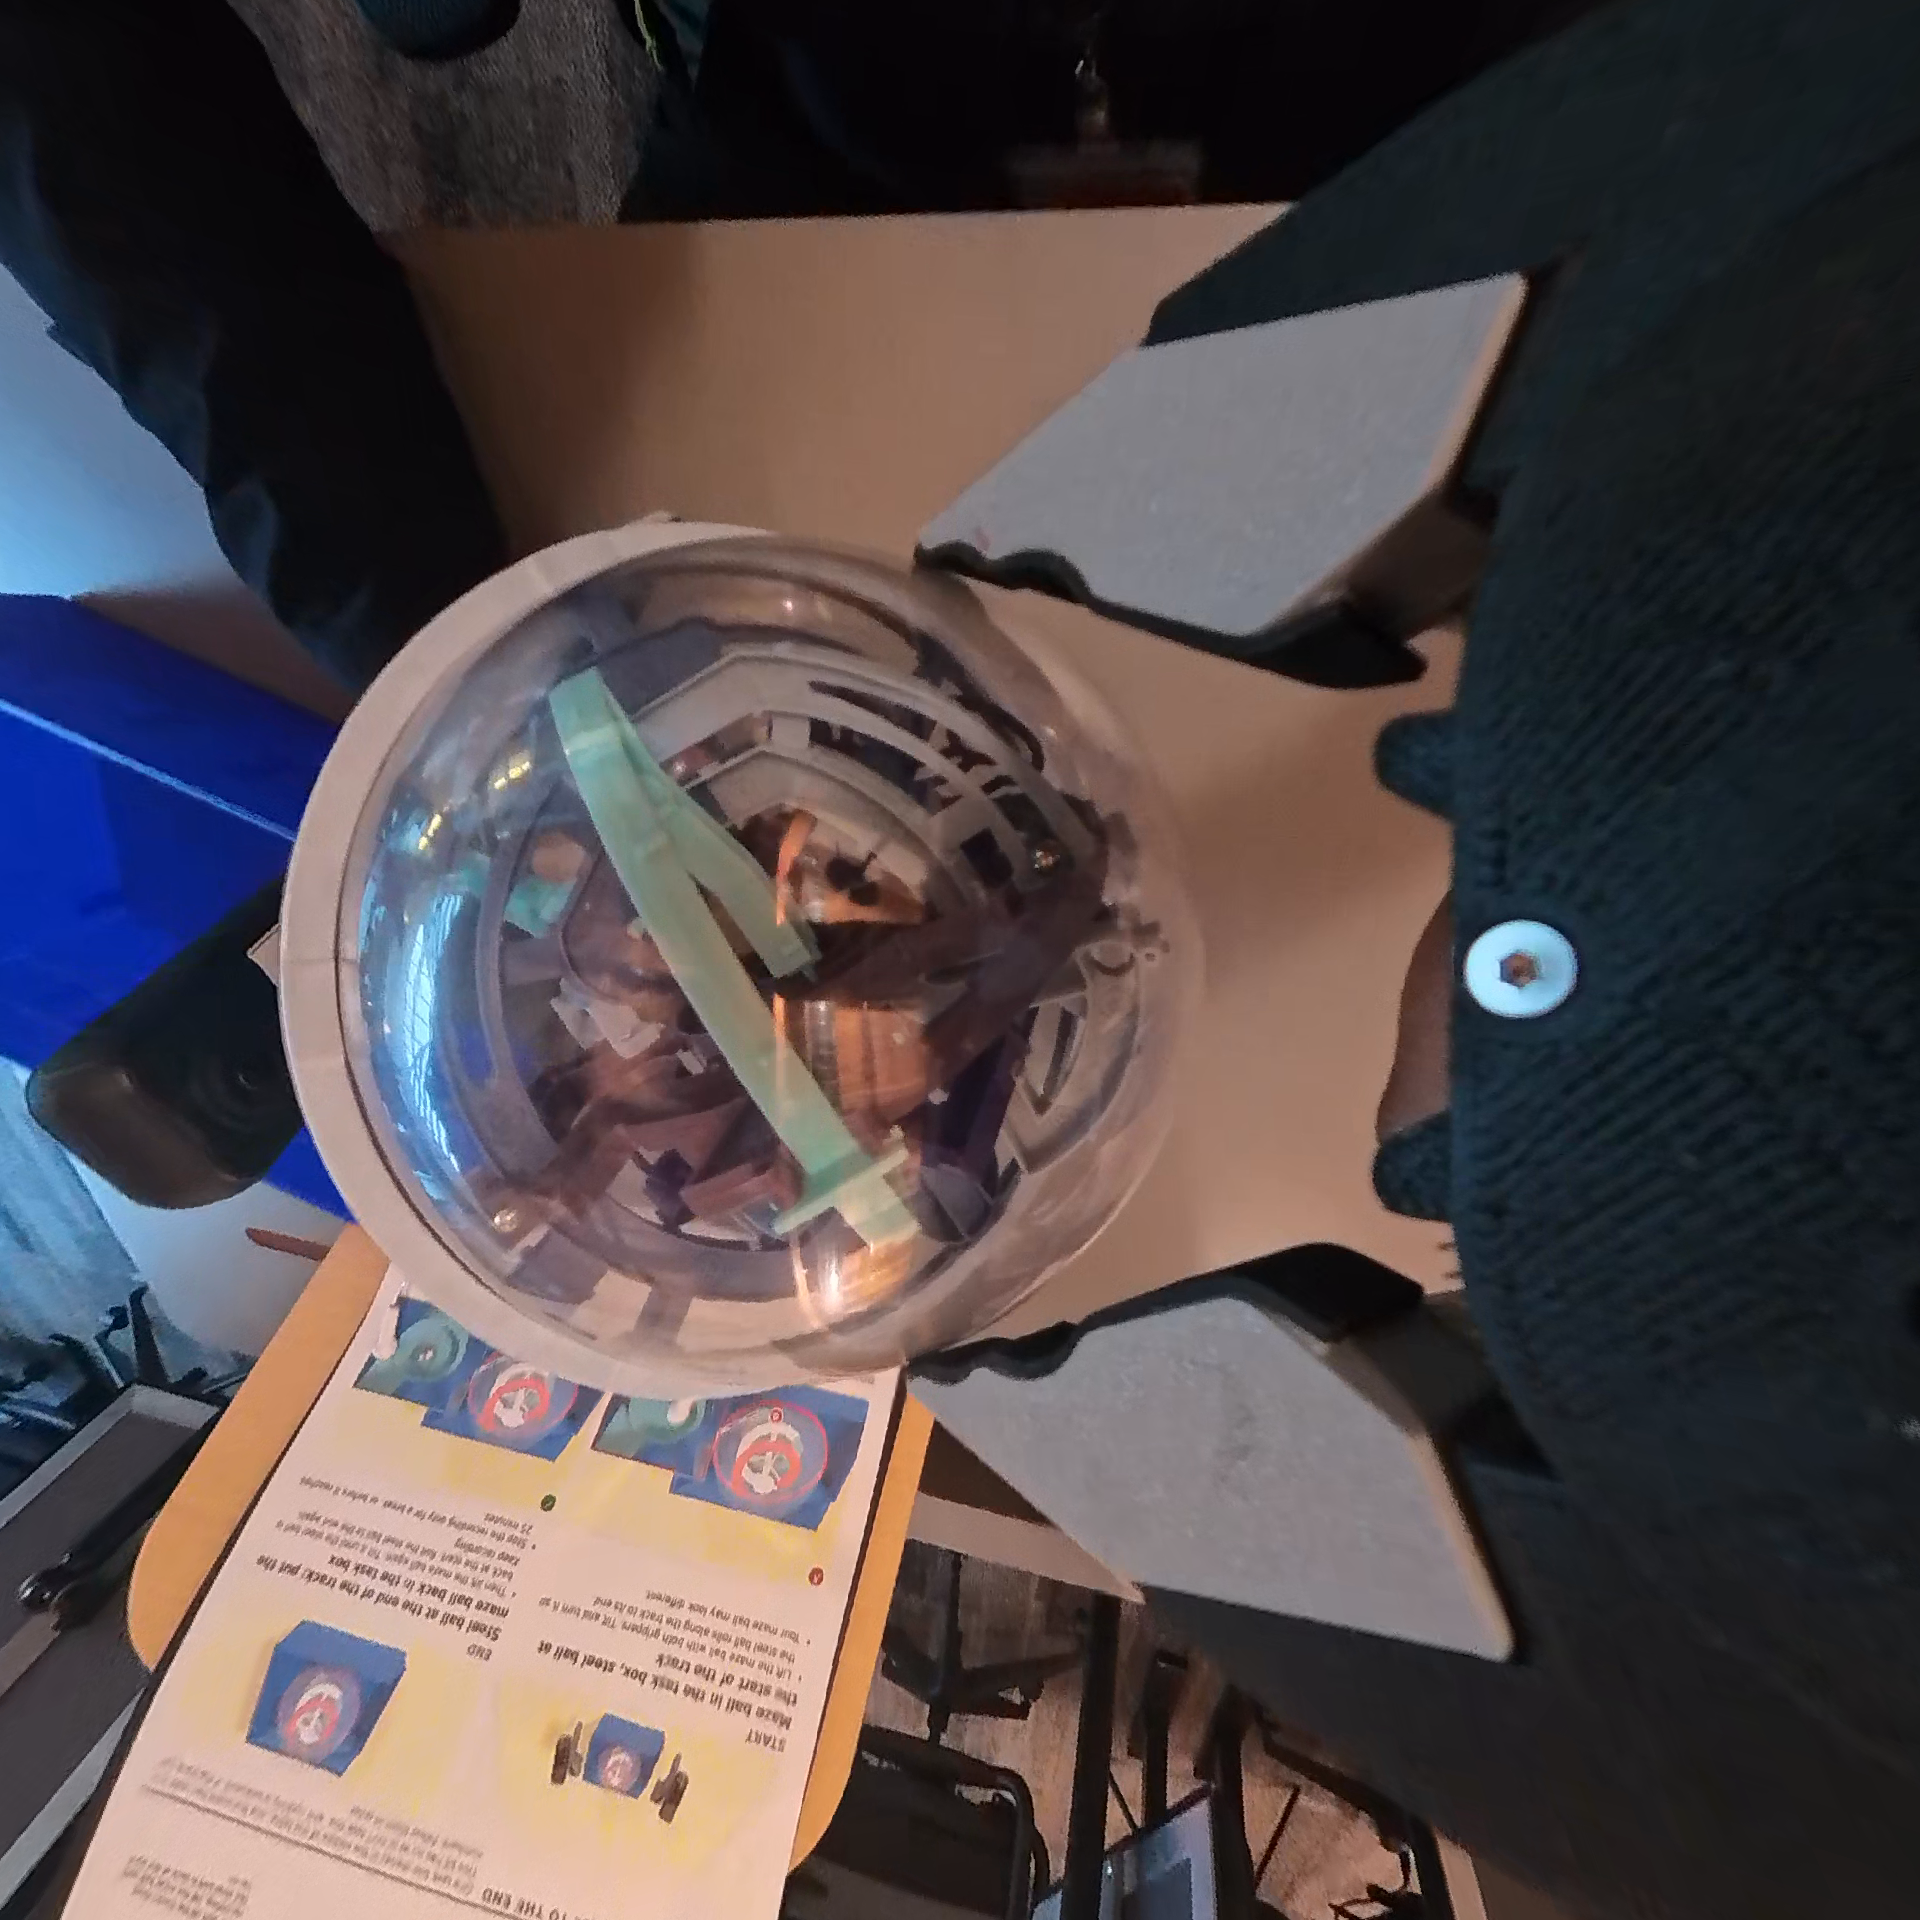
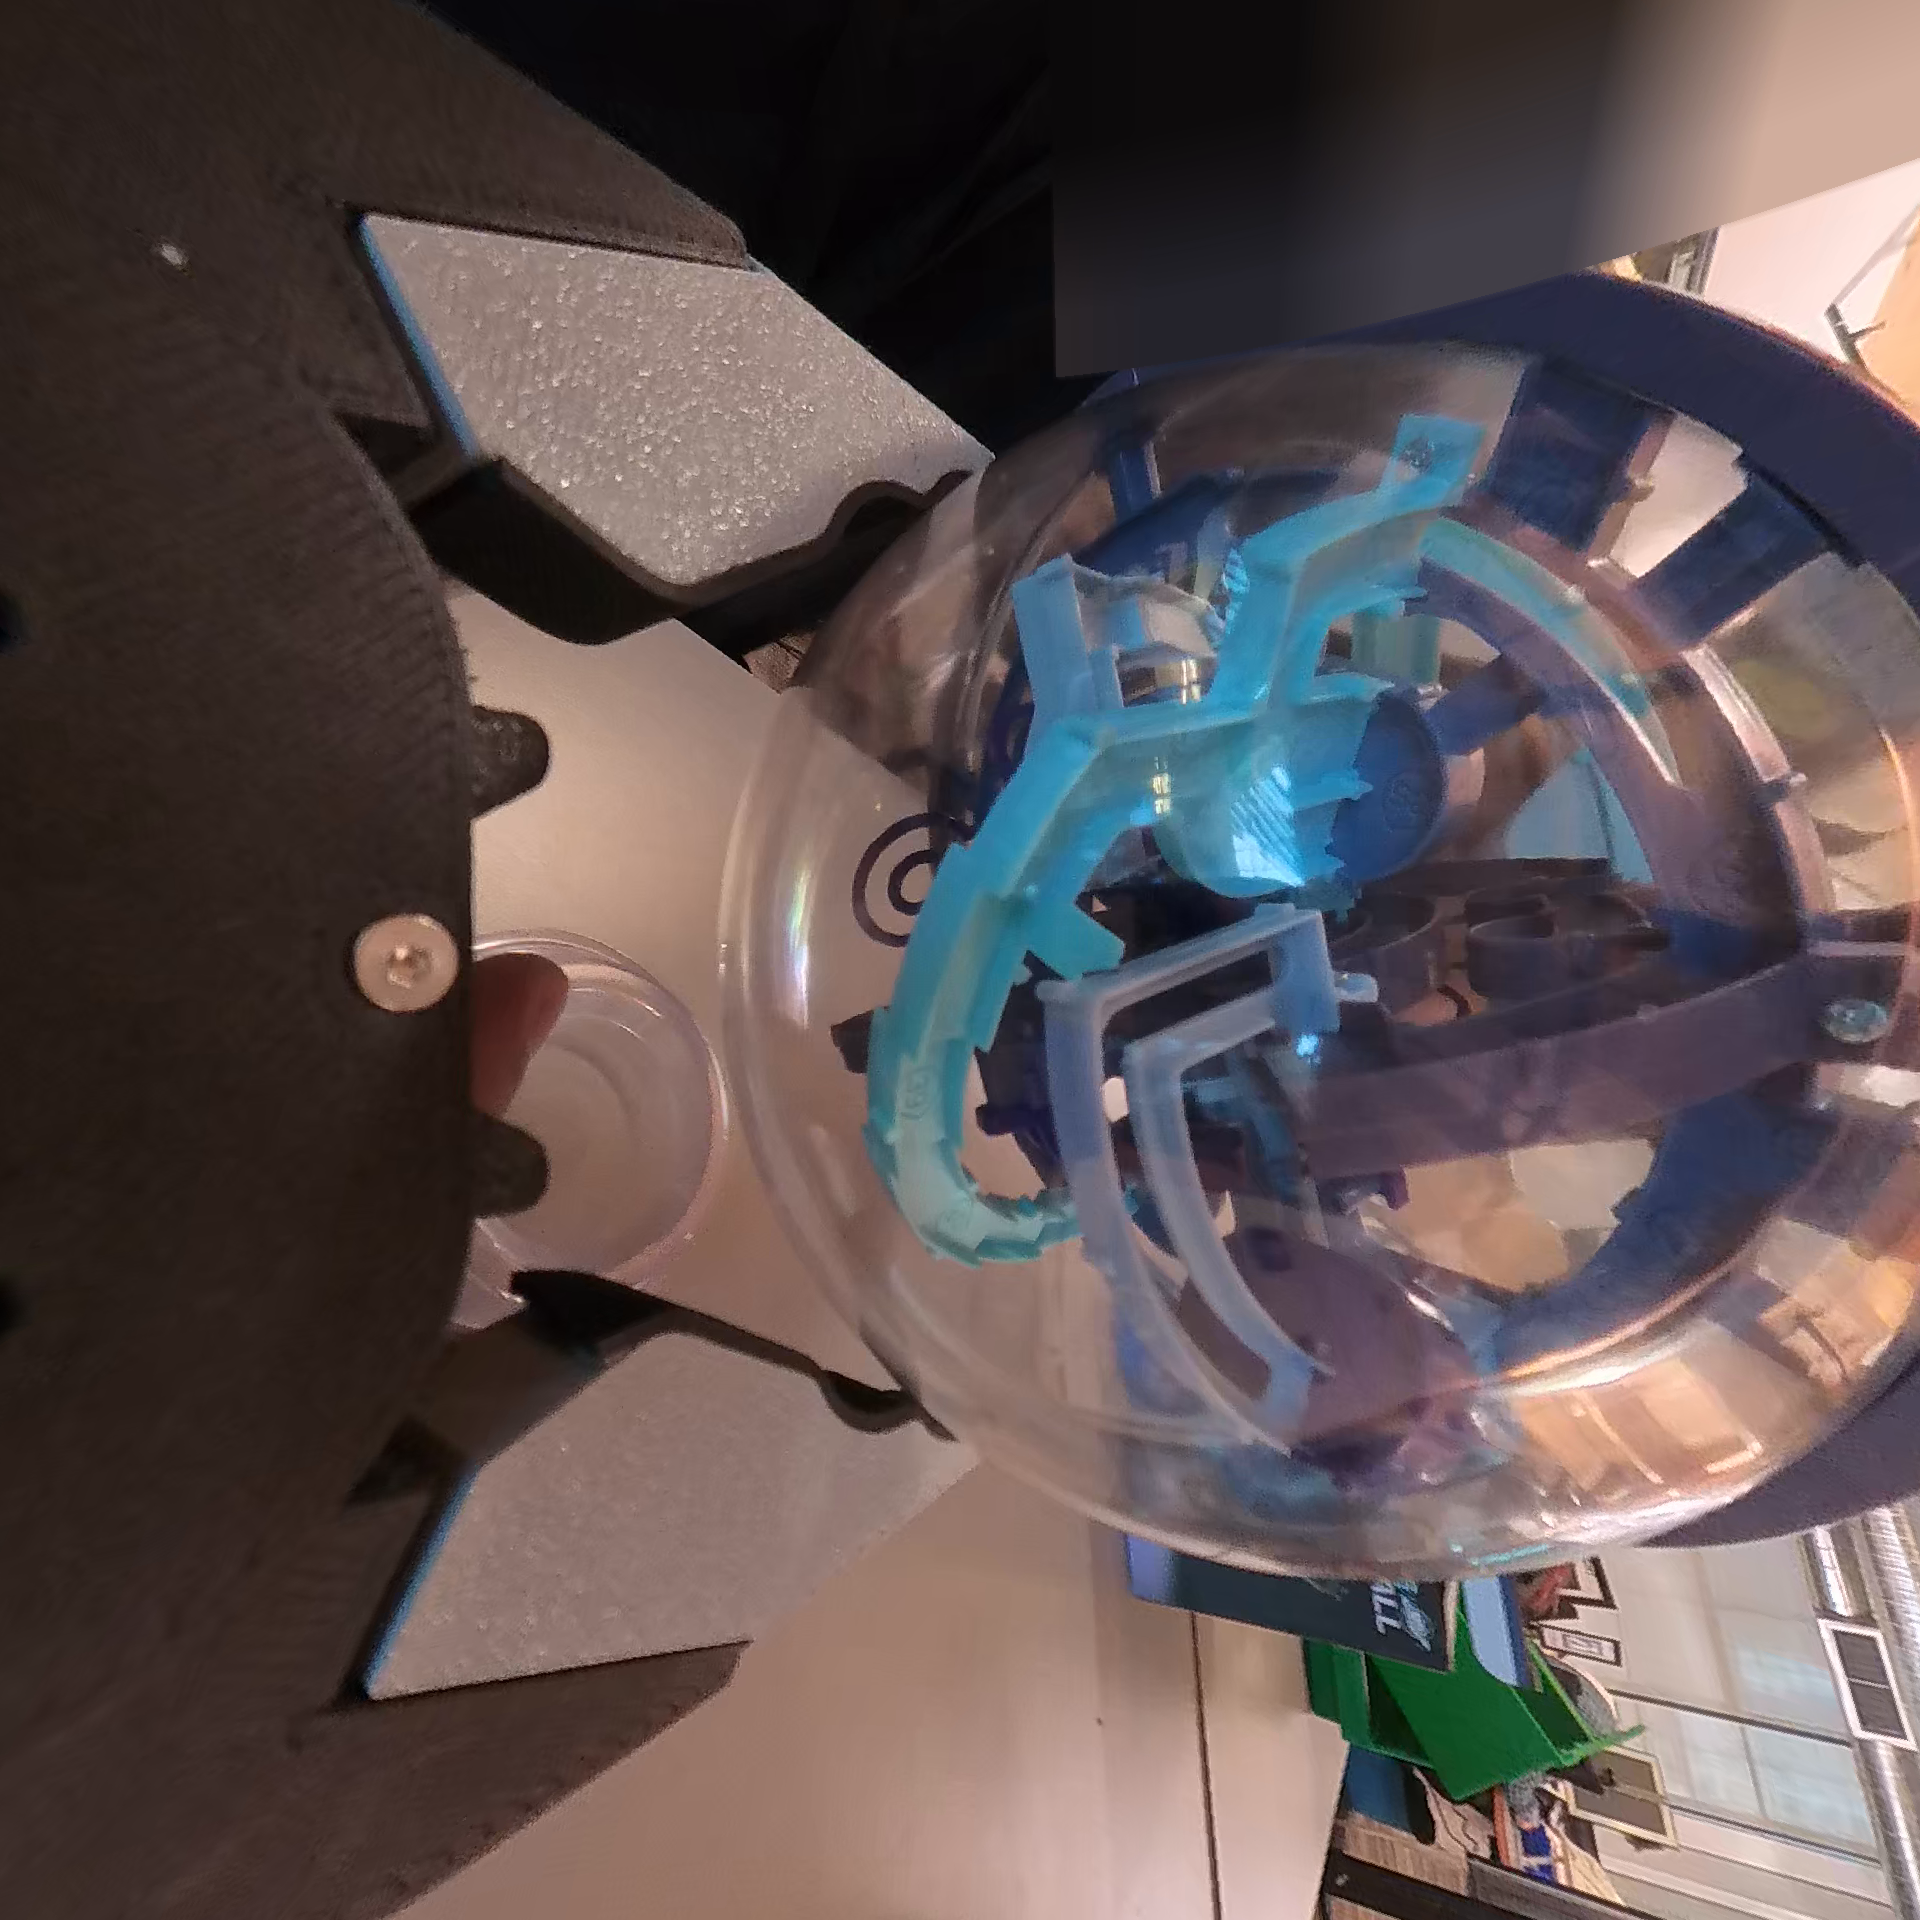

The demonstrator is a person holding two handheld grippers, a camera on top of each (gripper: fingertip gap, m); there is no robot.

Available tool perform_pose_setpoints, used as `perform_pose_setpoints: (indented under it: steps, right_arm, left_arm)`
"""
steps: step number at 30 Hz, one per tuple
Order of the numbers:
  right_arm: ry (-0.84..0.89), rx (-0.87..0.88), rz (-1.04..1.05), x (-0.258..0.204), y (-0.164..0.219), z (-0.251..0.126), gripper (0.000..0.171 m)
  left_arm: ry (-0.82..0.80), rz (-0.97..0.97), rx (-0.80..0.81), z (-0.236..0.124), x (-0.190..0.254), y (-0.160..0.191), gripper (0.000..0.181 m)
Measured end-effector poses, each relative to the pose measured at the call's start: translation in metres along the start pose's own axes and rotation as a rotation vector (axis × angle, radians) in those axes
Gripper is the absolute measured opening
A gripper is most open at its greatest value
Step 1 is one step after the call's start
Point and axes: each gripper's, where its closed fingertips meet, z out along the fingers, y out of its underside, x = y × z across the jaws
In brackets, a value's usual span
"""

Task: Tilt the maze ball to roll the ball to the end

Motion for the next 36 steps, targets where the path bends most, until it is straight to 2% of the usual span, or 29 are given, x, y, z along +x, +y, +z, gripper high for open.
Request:
perform_pose_setpoints:
  steps: [36]
  right_arm:
    - [0.039,-0.032,-0.135,0.009,-0.015,0.000,0.157]
  left_arm:
    - [-0.061,0.119,-0.106,-0.005,-0.014,-0.009,0.141]
